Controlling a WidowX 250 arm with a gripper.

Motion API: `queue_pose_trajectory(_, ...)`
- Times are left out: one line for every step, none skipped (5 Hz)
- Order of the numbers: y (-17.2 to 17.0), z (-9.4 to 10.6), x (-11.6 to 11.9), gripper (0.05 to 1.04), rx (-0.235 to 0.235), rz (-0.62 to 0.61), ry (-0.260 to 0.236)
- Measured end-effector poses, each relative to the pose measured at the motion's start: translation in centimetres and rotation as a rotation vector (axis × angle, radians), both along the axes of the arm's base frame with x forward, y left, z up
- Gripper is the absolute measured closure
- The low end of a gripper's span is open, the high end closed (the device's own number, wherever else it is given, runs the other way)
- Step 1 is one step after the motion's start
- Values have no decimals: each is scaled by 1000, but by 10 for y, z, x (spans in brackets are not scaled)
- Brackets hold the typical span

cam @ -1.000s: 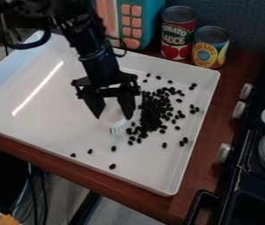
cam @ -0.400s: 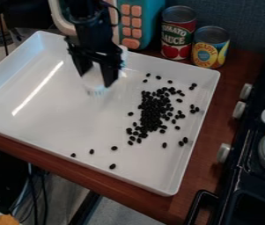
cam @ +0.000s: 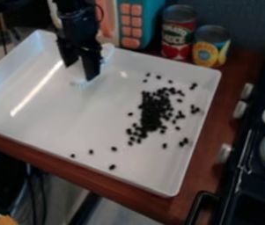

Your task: Sweep into pile

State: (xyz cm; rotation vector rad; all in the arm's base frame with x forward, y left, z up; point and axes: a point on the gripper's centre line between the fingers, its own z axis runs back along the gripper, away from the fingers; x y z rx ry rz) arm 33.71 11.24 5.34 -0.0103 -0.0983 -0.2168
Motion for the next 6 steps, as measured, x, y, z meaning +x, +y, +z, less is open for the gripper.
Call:
queue_pose_trajectory(4,-6,10,334,-13,-46,38)
queue_pose_trajectory(5,-12,21,334,-33,-83,54)
queue_pose_trajectory(3,-16,25,334,-33,-102,53)
queue_pose_trajectory(-9,-17,32,334,-24,-159,38)
queue_pose_trajectory(-30,-25,34,334,-8,-233,28)
queue_pose_trajectory(-41,-27,35,334,7,-263,16)
